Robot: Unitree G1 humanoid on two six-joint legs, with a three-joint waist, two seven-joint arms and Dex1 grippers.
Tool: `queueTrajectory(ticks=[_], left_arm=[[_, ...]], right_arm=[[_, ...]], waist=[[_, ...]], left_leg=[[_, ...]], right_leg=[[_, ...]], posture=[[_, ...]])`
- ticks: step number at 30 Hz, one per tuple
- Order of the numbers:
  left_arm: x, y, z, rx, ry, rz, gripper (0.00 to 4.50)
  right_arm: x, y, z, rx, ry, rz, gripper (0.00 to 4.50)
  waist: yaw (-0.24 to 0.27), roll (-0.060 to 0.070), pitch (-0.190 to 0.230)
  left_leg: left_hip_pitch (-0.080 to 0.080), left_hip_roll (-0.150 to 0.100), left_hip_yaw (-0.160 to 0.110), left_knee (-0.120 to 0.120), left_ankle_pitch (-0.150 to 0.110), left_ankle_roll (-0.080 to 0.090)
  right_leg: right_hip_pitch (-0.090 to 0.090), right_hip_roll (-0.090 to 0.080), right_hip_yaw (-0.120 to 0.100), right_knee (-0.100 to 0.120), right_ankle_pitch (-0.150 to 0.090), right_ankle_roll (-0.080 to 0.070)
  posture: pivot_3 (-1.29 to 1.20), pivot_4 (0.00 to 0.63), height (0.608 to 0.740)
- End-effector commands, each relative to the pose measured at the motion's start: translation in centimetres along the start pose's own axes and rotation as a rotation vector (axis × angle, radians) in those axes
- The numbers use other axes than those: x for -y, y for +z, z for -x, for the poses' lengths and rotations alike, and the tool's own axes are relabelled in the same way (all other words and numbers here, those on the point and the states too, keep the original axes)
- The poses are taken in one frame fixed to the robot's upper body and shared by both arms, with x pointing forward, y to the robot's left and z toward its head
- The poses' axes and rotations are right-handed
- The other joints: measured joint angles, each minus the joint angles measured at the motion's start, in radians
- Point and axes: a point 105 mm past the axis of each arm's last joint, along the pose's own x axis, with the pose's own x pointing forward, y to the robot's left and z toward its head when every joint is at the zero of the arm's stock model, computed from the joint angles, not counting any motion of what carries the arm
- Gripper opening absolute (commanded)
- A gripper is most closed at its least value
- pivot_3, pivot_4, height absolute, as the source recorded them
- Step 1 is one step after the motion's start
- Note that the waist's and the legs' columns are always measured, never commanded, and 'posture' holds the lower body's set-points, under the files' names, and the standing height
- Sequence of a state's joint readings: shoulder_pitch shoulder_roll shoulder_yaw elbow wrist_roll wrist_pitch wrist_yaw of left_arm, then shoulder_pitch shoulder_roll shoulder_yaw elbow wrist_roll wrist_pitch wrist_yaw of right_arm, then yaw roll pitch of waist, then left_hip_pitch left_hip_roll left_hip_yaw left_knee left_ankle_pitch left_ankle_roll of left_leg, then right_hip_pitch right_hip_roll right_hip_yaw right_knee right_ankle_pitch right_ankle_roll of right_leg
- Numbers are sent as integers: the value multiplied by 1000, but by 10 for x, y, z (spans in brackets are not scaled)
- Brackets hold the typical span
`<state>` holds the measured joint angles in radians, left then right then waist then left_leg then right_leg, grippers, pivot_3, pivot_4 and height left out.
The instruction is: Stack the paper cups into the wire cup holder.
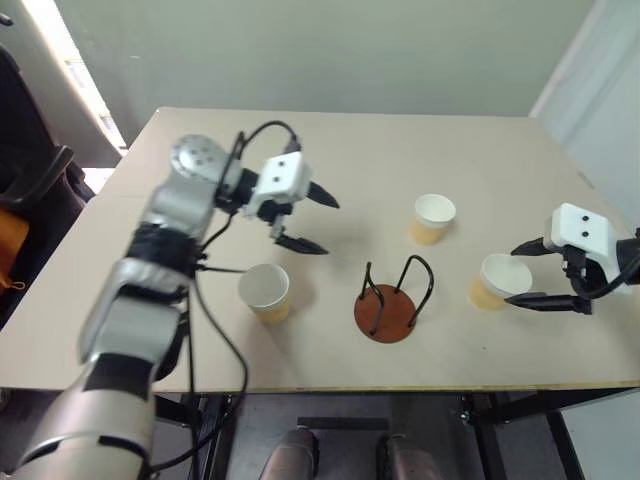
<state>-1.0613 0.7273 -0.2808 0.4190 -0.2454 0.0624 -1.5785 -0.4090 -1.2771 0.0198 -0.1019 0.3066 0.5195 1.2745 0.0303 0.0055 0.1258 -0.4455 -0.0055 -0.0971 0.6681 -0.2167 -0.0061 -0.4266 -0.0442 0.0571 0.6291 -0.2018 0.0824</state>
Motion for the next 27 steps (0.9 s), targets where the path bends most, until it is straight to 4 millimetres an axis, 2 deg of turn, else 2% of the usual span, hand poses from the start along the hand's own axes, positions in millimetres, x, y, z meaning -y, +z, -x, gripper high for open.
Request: queueTrajectory(ticks=[1, 7, 8, 10, 17, 20, 21, 24, 25, 27], left_arm=[[15, 29, 13, 83, 7, 4, 4422], [34, 25, 21, 52, 104, 99, 4422], [36, 26, 21, 54, 115, 105, 4454], [37, 29, 24, 54, 148, 115, 4467], [34, 33, 32, 39, 202, 111, 4467], [33, 30, 37, 1, 215, 98, 4467], [32, 29, 39, -6, 222, 100, 4467], [28, 29, 50, -17, 246, 97, 4467], [28, 29, 52, -19, 249, 95, 4467], [26, 31, 55, -10, 260, 88, 4467]], right_arm=[[3, 3, -7, 8, 9, 27, 4500], [-2, -2, -24, -2, 54, 16, 4500], [-1, -4, -26, -7, 52, 14, 4319], [-1, -9, -32, -37, 53, 24, 3905], [7, -6, -32, -84, 28, 105, 1342], [8, 9, -18, -106, 38, 204, 195], [7, 15, -12, -109, 44, 239, 15], [14, 56, 23, -44, 30, 373, 15], [15, 64, 30, -28, 29, 398, 15], [16, 97, 48, 72, 39, 468, 15]], waist=[[1, 0, 0], [0, 1, 0], [0, 0, 0], [-2, 0, 0], [-7, 1, 0], [-11, 1, 0], [-12, 1, 0], [-16, 4, 0], [-18, 4, 0], [-20, 4, 0]], left_leg=[[0, 0, 0, 0, 0, 0], [1, 0, 1, 1, -3, 6], [2, 1, 1, 1, -5, 8], [2, 1, 1, 1, -4, 8], [10, 2, 1, -2, -3, 6], [11, 3, 1, -3, 0, 5], [11, 3, 1, -3, 0, 5], [10, 3, 1, -4, 0, 5], [10, 3, 1, -4, 0, 5], [10, 3, 1, -6, 0, 5]], right_leg=[[0, 0, 0, 0, 0, 0], [0, -2, 0, 2, 1, -3], [0, -2, -1, 3, 2, -4], [0, -2, -1, 3, 4, -7], [3, -2, -2, 3, 5, -21], [2, -2, -2, 3, 7, -24], [2, -1, -2, 3, 7, -24], [1, -1, -1, 3, 7, -24], [0, -1, -1, 3, 7, -25], [-1, 0, -1, 4, 6, -27]], posture=[[0, 150, 740], [0, 150, 740], [0, 150, 740], [0, 150, 740], [0, 150, 740], [0, 150, 740], [0, 150, 740], [0, 150, 740], [0, 150, 740], [0, 150, 740]])
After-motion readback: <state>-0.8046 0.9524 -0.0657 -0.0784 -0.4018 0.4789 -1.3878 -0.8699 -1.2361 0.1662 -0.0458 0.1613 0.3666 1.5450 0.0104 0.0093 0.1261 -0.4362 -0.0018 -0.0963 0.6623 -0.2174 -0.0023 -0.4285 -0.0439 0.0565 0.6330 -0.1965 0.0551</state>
